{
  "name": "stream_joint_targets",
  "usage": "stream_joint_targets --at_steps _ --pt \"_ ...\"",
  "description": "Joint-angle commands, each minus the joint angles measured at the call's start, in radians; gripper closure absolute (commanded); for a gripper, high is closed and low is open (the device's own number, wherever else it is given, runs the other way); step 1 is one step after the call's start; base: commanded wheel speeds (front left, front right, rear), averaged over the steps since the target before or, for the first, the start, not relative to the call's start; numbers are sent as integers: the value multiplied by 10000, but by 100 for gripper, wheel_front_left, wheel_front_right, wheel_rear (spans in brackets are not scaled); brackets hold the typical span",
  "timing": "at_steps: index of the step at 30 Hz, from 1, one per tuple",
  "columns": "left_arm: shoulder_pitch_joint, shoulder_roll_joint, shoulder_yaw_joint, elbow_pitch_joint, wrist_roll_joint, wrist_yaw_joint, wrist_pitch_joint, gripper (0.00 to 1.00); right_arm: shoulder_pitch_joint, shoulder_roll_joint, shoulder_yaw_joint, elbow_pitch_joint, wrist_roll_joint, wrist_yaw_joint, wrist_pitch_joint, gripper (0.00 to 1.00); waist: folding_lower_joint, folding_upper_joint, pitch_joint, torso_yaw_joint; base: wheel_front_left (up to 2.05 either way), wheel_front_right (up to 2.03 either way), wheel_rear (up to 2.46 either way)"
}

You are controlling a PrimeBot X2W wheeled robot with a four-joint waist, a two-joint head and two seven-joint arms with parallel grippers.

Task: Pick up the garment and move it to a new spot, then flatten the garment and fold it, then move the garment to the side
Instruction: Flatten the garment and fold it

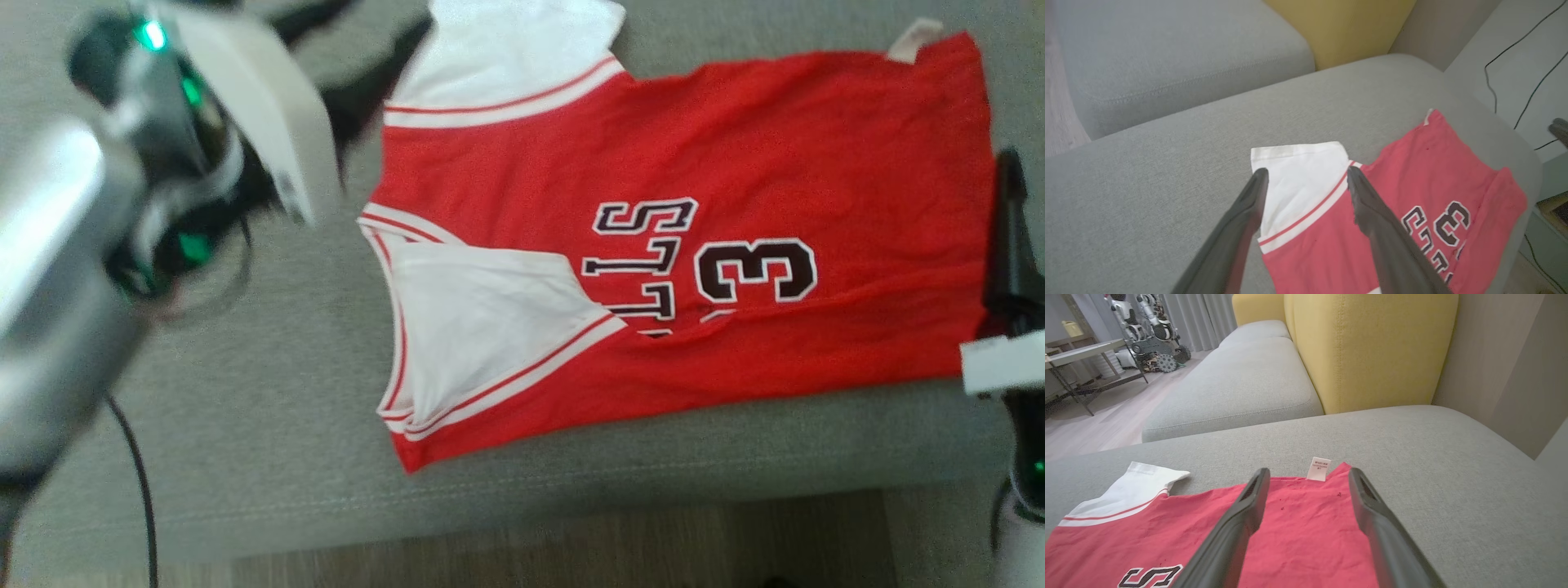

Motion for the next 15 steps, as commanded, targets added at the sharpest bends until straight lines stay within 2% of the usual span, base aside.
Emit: stream_joint_targets --at_steps 1,5,8,15 --pt "-944 315 463 416 65 -240 315 0 -296 -27 357 -290 32 63 -166 0 -1 0 581 -443 0 0 0" --pt "-2328 121 183 2131 373 -903 829 0 -509 -11 661 -70 113 63 -423 0 -1 0 1043 -882 0 0 0" --pt "-3008 -86 -32 3151 583 -1239 1025 0 -591 -5 735 53 185 63 -570 0 -1 0 1329 -1158 0 0 0" --pt "-4114 -385 -449 4785 1150 -1651 1143 0 -853 -1 917 309 478 63 -935 0 -1 0 1977 -1647 0 0 0"
